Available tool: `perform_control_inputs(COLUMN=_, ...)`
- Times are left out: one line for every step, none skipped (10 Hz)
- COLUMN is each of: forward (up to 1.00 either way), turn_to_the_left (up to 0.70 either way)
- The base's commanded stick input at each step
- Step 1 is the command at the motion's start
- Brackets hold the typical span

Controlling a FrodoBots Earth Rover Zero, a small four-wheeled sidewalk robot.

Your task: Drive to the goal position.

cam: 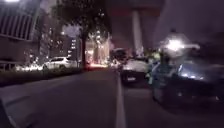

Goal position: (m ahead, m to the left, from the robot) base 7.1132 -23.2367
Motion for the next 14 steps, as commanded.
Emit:
perform_control_inputs(forward=0.45, turn_to_the_left=0.0)
perform_control_inputs(forward=0.45, turn_to_the_left=0.0)
perform_control_inputs(forward=0.45, turn_to_the_left=0.01)
perform_control_inputs(forward=0.45, turn_to_the_left=0.24)
perform_control_inputs(forward=0.45, turn_to_the_left=0.27)
perform_control_inputs(forward=0.45, turn_to_the_left=0.21)
perform_control_inputs(forward=0.45, turn_to_the_left=0.07)
perform_control_inputs(forward=0.45, turn_to_the_left=0.0)
perform_control_inputs(forward=0.45, turn_to_the_left=0.0)
perform_control_inputs(forward=0.45, turn_to_the_left=0.0)
perform_control_inputs(forward=0.45, turn_to_the_left=0.0)
perform_control_inputs(forward=0.45, turn_to_the_left=0.0)
perform_control_inputs(forward=0.45, turn_to_the_left=0.0)
perform_control_inputs(forward=0.45, turn_to_the_left=0.0)
